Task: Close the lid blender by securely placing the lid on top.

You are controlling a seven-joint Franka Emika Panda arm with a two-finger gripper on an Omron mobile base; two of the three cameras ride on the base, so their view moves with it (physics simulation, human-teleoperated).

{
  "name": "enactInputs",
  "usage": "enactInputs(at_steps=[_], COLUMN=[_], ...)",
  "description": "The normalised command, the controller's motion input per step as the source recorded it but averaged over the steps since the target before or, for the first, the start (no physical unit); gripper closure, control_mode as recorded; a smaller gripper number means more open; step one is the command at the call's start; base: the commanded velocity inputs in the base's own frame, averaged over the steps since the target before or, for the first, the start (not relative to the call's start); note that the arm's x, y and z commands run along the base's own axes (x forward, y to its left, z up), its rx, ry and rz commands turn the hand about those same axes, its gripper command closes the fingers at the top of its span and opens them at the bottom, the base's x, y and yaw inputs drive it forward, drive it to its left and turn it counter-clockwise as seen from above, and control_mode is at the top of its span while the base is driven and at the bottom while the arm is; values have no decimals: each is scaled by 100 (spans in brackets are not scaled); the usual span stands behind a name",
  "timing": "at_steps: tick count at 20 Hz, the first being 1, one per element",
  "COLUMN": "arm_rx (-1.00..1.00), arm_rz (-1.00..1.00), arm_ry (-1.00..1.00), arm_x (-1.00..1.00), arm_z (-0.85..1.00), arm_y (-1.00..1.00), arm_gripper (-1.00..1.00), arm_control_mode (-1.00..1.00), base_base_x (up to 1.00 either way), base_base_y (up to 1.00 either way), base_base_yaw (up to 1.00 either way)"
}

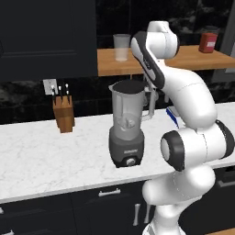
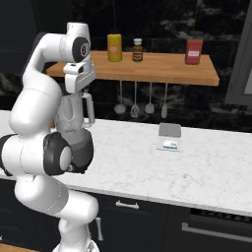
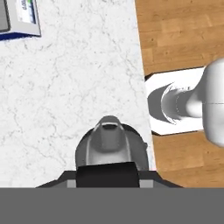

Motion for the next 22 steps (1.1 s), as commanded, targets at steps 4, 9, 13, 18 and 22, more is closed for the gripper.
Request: enactInputs(at_steps=[4,9,13,18,22], arm_rx=[0,0,-4,-18,-16], arm_rz=[0,0,0,0,0], arm_ry=[0,-1,-21,-26,-20], arm_x=[-2,-39,-100,-100,-100], arm_z=[0,0,-18,-71,-71], arm_y=[-31,-53,26,95,100], arm_gripper=[-100,-100,-100,-100,-100], arm_control_mode=[-100,-100,-100,-100,-100], base_base_x=[0,0,0,0,0], base_base_y=[0,0,0,0,0], base_base_yaw=[0,0,0,0,0])
